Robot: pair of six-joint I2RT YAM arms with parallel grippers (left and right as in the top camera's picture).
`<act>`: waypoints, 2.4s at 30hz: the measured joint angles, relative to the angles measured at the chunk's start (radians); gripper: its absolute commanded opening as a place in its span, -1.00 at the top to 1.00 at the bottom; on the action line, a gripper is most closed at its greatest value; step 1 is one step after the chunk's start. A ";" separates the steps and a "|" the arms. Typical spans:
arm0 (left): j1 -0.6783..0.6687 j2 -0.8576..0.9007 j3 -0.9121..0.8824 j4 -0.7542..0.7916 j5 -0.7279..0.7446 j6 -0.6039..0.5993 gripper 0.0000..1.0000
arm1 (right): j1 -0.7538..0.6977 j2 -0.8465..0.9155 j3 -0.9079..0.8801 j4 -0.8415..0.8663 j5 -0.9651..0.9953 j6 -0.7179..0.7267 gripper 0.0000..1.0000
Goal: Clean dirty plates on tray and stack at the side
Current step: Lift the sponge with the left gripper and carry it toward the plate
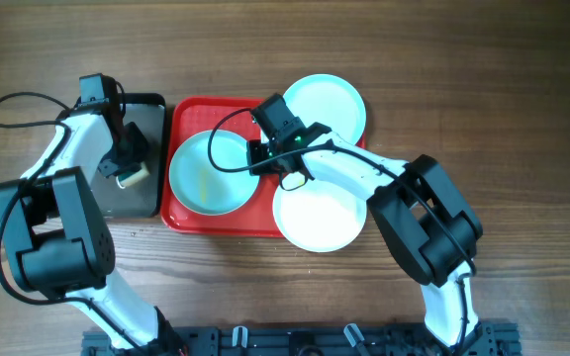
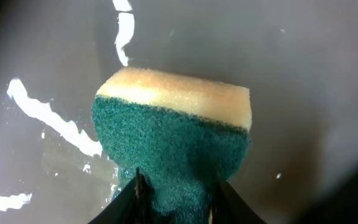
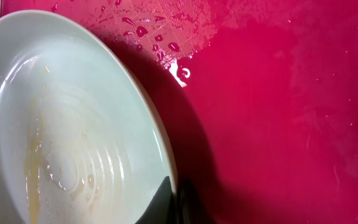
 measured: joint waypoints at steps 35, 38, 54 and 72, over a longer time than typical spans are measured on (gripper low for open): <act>0.053 -0.040 0.034 -0.096 0.028 0.048 0.33 | 0.000 0.000 0.000 0.001 0.000 0.000 0.91; 0.068 -0.040 0.034 -0.093 0.034 0.048 0.35 | 0.000 0.000 0.000 0.002 0.000 0.000 0.91; 0.070 -0.047 -0.042 0.011 0.088 0.049 0.60 | 0.000 0.000 0.000 0.002 0.000 0.000 0.91; 0.074 -0.156 -0.095 -0.040 0.154 0.063 0.92 | -0.002 0.000 0.000 -0.003 -0.006 -0.005 0.91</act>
